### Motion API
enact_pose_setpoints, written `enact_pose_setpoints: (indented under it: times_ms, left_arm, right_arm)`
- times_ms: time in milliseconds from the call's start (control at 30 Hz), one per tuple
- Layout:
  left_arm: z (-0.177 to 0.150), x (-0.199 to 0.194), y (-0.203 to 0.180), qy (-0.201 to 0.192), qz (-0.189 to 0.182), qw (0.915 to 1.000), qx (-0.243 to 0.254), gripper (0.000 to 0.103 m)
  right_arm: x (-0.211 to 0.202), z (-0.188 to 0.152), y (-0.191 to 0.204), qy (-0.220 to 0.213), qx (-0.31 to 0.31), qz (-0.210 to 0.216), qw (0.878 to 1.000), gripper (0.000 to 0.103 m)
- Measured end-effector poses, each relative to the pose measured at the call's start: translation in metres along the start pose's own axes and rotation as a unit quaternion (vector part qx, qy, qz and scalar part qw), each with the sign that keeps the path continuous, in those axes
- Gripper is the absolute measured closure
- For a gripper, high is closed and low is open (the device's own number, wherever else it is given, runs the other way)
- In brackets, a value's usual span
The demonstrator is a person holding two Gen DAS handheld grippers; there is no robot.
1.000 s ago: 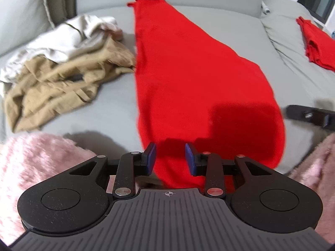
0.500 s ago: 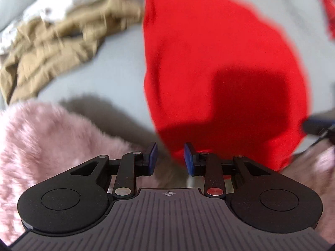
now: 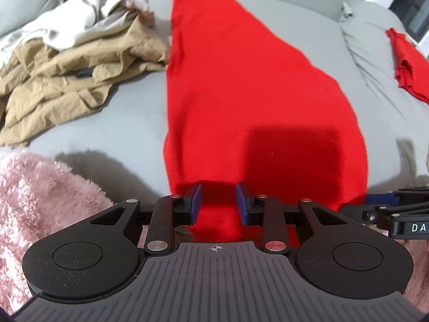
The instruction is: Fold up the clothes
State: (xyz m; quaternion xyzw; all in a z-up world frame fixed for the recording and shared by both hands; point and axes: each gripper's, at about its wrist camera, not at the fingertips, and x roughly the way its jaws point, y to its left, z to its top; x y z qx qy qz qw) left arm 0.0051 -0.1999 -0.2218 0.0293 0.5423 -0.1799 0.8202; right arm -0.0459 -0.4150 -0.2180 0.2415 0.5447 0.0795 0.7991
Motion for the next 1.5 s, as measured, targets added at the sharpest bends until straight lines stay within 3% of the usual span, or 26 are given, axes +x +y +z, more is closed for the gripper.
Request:
enact_pose_setpoints:
  times_ms: [200, 333, 433, 467, 567, 633, 667, 833, 900, 1000, 1133, 1200, 1333, 1500]
  left_arm:
    - [0.003, 0.006, 0.004, 0.014, 0.005, 0.9998, -0.011, 0.069]
    - [0.003, 0.008, 0.003, 0.014, 0.010, 0.9998, -0.007, 0.068]
    - [0.003, 0.008, 0.005, 0.016, 0.010, 0.9998, -0.008, 0.068]
    - [0.004, 0.008, 0.007, 0.017, 0.009, 0.9998, -0.008, 0.068]
    - [0.003, 0.005, 0.008, 0.014, 0.009, 0.9998, -0.011, 0.068]
    - [0.000, -0.005, 0.005, -0.010, 0.013, 0.9998, -0.007, 0.075]
    - [-0.002, -0.015, 0.003, -0.041, 0.001, 0.9992, -0.001, 0.075]
    - [0.004, -0.038, -0.015, -0.156, -0.031, 0.9859, 0.054, 0.080]
    - [0.013, -0.023, -0.019, -0.134, -0.049, 0.9878, 0.063, 0.088]
    - [0.025, 0.017, -0.021, -0.041, -0.048, 0.9956, 0.069, 0.090]
    - [0.039, 0.017, -0.023, -0.020, -0.061, 0.9922, 0.107, 0.092]
    - [0.048, 0.010, -0.014, -0.017, -0.083, 0.9922, 0.092, 0.090]
    - [0.073, -0.018, 0.018, -0.087, -0.087, 0.9917, 0.037, 0.085]
    - [0.108, -0.051, 0.064, -0.168, -0.083, 0.9816, -0.036, 0.085]
  right_arm:
    - [0.010, 0.002, -0.008, 0.023, 0.020, 0.054, 0.998, 0.056]
    - [0.028, 0.000, 0.000, 0.062, 0.002, 0.052, 0.997, 0.060]
    - [0.022, -0.002, 0.008, 0.062, -0.017, 0.050, 0.997, 0.073]
    - [0.017, -0.003, 0.011, 0.057, -0.024, 0.051, 0.997, 0.088]
    - [0.001, -0.005, 0.018, 0.044, -0.043, 0.053, 0.997, 0.091]
    - [-0.009, -0.006, 0.023, 0.035, -0.056, 0.054, 0.996, 0.092]
    - [-0.014, -0.007, 0.026, 0.030, -0.060, 0.056, 0.996, 0.092]
    - [-0.030, -0.004, 0.029, 0.012, -0.037, 0.077, 0.996, 0.092]
    - [-0.031, -0.002, 0.030, 0.013, -0.026, 0.083, 0.996, 0.091]
    - [-0.035, 0.001, 0.033, 0.011, -0.013, 0.100, 0.995, 0.092]
    - [-0.037, 0.012, 0.046, 0.004, -0.014, 0.119, 0.993, 0.092]
    - [-0.038, 0.023, 0.052, -0.005, -0.006, 0.135, 0.991, 0.092]
    - [-0.043, 0.056, 0.055, -0.033, 0.035, 0.173, 0.984, 0.092]
    - [-0.038, 0.113, 0.057, -0.070, 0.083, 0.198, 0.974, 0.092]
